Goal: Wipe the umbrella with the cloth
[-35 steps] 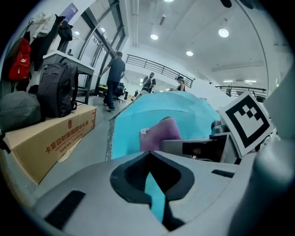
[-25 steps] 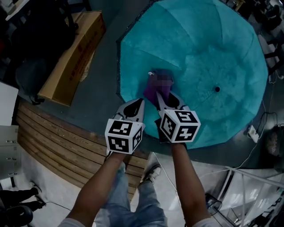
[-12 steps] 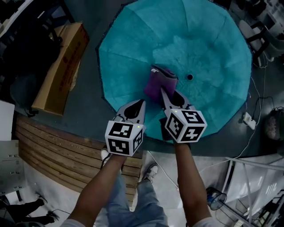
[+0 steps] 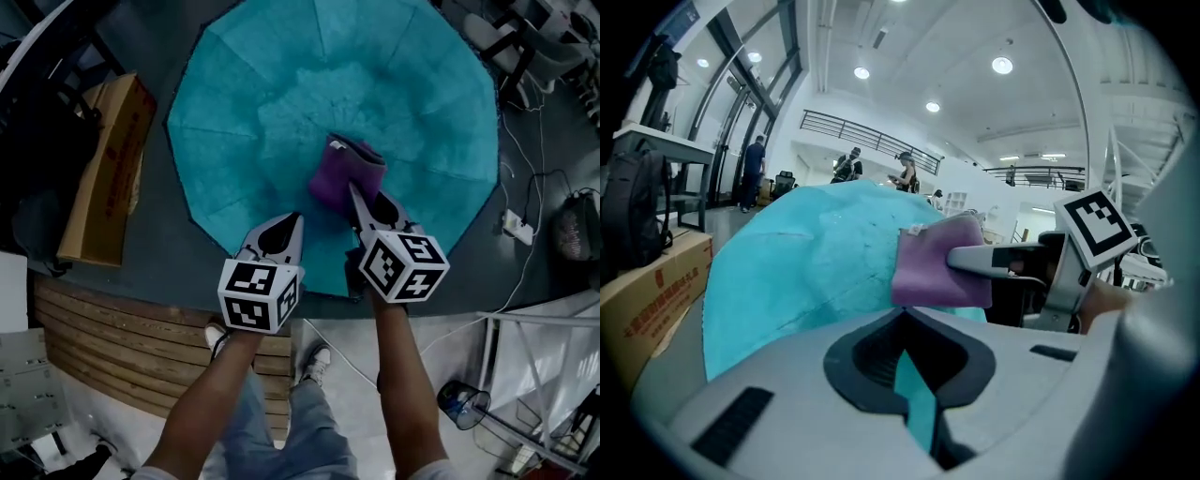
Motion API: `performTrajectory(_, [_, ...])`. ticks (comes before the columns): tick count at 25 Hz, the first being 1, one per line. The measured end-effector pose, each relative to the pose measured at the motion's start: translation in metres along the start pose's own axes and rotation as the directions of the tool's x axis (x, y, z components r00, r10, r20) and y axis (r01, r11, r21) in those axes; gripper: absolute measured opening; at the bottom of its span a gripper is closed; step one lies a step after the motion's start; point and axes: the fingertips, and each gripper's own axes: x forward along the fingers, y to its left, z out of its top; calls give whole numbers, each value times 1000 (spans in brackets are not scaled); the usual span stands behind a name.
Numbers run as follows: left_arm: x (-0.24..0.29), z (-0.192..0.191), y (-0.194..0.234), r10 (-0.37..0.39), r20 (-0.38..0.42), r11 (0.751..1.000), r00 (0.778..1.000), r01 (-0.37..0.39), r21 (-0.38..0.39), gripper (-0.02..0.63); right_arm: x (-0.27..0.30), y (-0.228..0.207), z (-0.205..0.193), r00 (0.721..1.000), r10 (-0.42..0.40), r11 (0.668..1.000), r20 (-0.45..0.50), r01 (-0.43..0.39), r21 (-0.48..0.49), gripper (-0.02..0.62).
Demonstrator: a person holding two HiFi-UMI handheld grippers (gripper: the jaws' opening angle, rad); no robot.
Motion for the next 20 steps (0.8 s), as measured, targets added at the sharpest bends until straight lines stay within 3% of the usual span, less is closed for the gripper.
performTrajectory(12, [47,-11,-85,-100,-45,993,994,102,54,3,-74,-114,5,988,-152,987,42,149,61,72])
performTrajectory(20, [70,-24,-125,-146,-74,984,986,152,88,4,-118,-191,-18,956,-293,953,19,291,87,72])
